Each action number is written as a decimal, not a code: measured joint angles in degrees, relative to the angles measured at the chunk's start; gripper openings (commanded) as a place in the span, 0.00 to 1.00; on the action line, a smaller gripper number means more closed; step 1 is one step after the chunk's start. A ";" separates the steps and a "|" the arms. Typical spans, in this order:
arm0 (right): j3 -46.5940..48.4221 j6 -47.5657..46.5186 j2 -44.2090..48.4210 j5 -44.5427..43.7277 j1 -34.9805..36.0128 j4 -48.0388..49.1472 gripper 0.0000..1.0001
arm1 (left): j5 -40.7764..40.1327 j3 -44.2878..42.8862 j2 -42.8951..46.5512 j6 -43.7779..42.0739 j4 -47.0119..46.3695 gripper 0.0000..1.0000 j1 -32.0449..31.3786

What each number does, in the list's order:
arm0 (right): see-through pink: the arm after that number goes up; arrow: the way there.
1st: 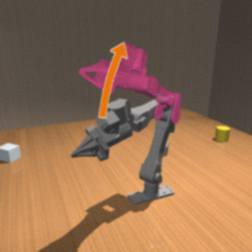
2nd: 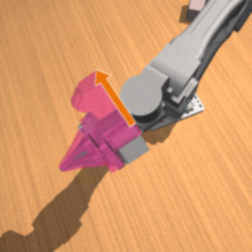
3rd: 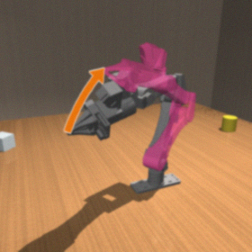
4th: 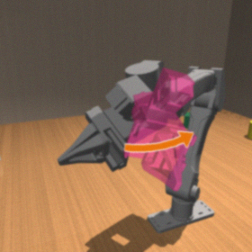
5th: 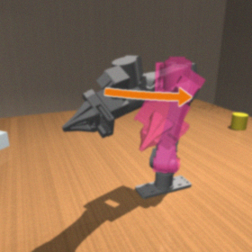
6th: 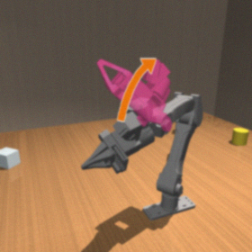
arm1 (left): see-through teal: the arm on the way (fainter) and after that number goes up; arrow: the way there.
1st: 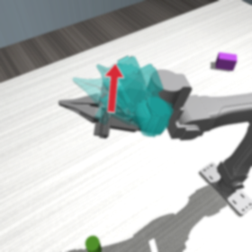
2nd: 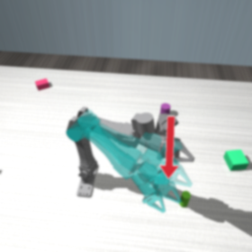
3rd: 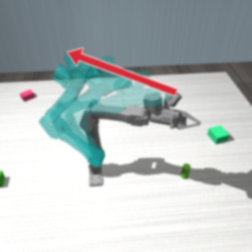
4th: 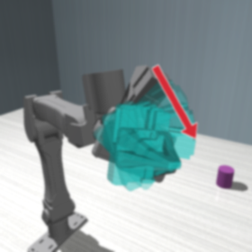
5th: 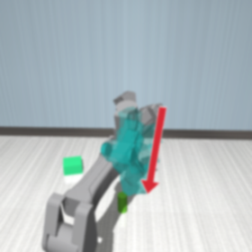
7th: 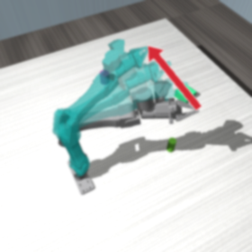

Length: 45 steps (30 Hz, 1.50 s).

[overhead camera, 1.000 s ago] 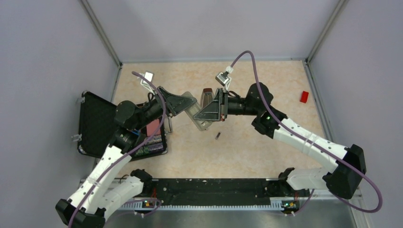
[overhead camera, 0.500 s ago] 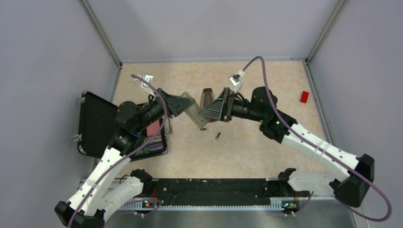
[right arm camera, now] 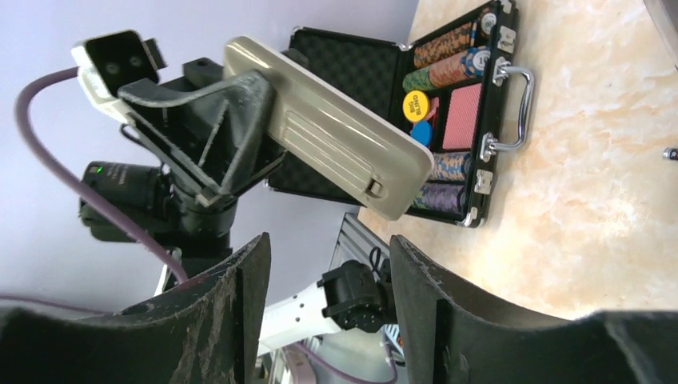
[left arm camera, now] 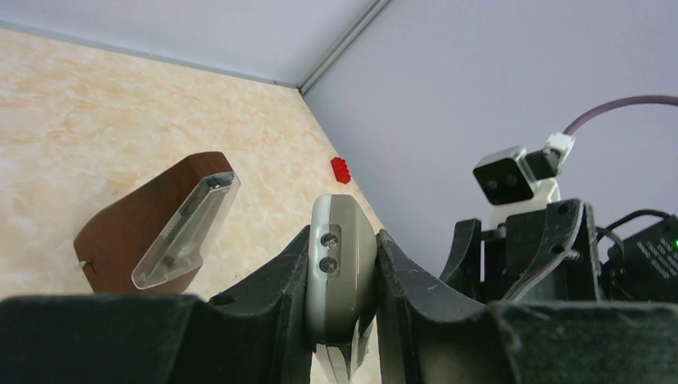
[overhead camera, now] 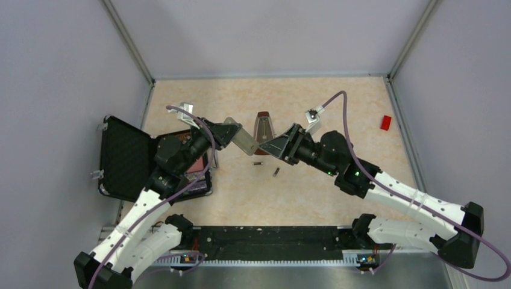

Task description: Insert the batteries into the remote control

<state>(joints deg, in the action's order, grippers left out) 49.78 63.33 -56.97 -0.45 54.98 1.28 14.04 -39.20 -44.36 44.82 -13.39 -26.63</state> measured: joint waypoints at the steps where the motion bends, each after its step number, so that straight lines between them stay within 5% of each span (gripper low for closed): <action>1: -0.09 0.85 -0.74 -1.70 1.09 0.26 0.55 | -0.50 0.02 0.02 0.00 -0.22 0.00 0.00; 11: -3.02 6.60 -2.47 -12.79 5.84 5.27 0.28 | -1.46 0.50 0.00 0.04 -1.60 0.00 -0.11; 45: -3.04 11.61 -7.85 -12.92 5.88 8.83 0.27 | -0.22 2.36 0.76 0.00 -1.88 0.00 -0.44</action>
<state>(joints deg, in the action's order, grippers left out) 46.74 74.94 -64.82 -13.37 60.86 10.11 13.82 -36.84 -43.59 44.82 -15.27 -27.07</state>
